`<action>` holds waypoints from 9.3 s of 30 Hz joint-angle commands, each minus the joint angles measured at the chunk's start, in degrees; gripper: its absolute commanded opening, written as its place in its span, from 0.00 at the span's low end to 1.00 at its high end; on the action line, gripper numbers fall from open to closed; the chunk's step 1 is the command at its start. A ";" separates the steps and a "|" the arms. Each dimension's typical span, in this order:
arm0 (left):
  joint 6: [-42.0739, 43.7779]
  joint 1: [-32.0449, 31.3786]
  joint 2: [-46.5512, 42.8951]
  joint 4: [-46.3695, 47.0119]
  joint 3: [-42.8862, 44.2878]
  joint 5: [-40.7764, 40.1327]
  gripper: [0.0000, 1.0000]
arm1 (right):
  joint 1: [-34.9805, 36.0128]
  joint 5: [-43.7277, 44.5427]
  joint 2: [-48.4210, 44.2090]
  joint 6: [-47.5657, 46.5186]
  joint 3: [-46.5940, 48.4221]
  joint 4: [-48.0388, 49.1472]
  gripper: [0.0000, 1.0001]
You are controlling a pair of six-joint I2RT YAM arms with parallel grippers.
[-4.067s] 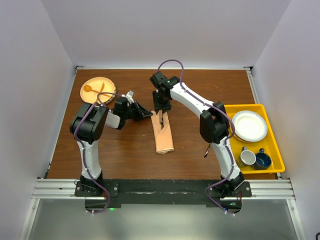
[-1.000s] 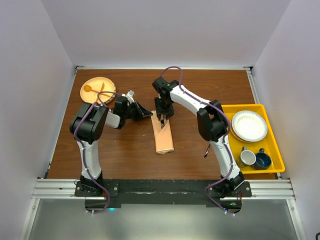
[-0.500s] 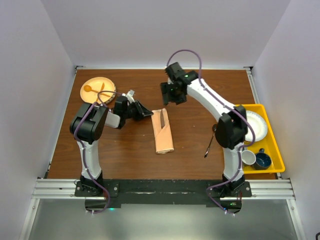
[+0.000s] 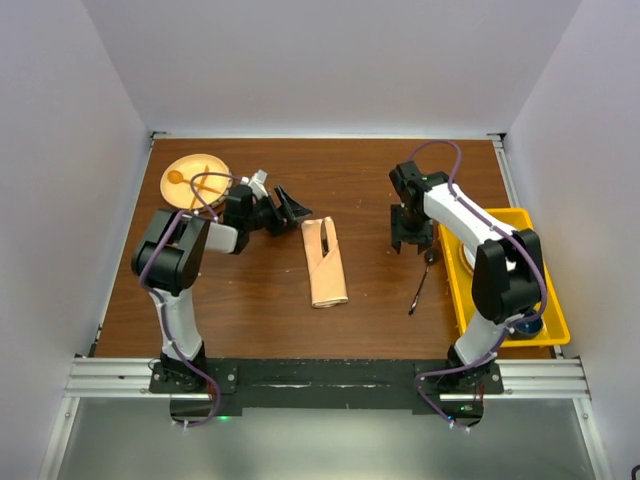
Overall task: Fold the napkin into a case and place the utensils inside
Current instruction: Pick up the spoon from the corner of the board, then pass from the right arm to the left, then pass from the left arm to the right, then pass from the right arm to the left, then insert the spoon into the folded napkin.
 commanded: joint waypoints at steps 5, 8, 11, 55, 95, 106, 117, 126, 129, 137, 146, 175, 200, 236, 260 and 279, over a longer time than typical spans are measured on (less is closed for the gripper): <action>4.58 0.37 -6.86 -2.01 -0.16 -1.93 1.00 | -3.32 5.40 -6.40 3.05 -7.96 0.83 0.52; 5.98 0.46 -7.83 -2.80 0.72 -2.02 1.00 | -5.61 4.71 -6.23 3.23 -10.86 2.67 0.50; 7.48 0.46 -8.62 -2.89 1.33 -2.02 1.00 | -7.02 2.43 -5.09 3.40 -12.71 5.66 0.47; 80.72 9.52 -34.98 -33.66 10.29 36.22 1.00 | -4.48 -82.02 0.63 -20.32 7.42 19.38 0.00; 114.97 -9.21 -37.02 -70.11 15.74 23.47 0.00 | 9.15 -62.30 -2.71 -39.81 19.27 5.15 0.64; 102.84 -5.78 -28.75 -74.26 21.64 20.75 0.00 | 9.15 -51.82 -5.43 -52.32 19.73 -8.93 0.84; 99.95 -5.17 -23.04 -74.97 25.68 19.87 0.00 | 12.83 -44.62 -1.75 -51.88 17.44 -6.82 0.74; 95.20 -4.73 -23.39 -71.19 23.75 18.55 0.00 | 15.47 -38.20 2.91 -52.58 19.63 -8.22 0.53; 94.67 -4.55 -23.47 -70.31 23.40 18.64 0.00 | 15.56 -36.88 3.09 -53.11 19.19 -7.79 0.27; 87.25 -0.08 -25.57 -65.93 22.61 26.77 0.36 | 12.85 -43.09 1.60 -47.86 19.37 -4.37 0.00; 34.74 13.64 -32.35 -18.67 10.57 27.51 0.68 | 3.52 -71.47 3.09 -25.47 16.48 11.45 0.00; 24.71 3.89 -26.82 -9.49 14.17 12.83 0.51 | 5.19 -75.98 -3.94 5.96 2.31 42.85 0.00; 18.80 5.74 -25.67 -2.31 13.00 23.21 0.56 | 5.02 -76.16 -3.68 3.14 3.72 39.06 0.00; 36.82 4.32 -16.01 -25.03 25.32 29.36 0.00 | 5.10 -71.25 -0.51 -2.29 8.20 33.62 0.48; 62.94 9.25 5.09 -57.21 42.81 27.16 0.00 | 2.20 -49.62 8.62 -10.75 9.70 23.77 0.55; 61.27 6.52 13.79 -62.21 50.38 25.32 0.00 | 2.12 -43.64 13.99 -12.41 10.67 22.89 0.24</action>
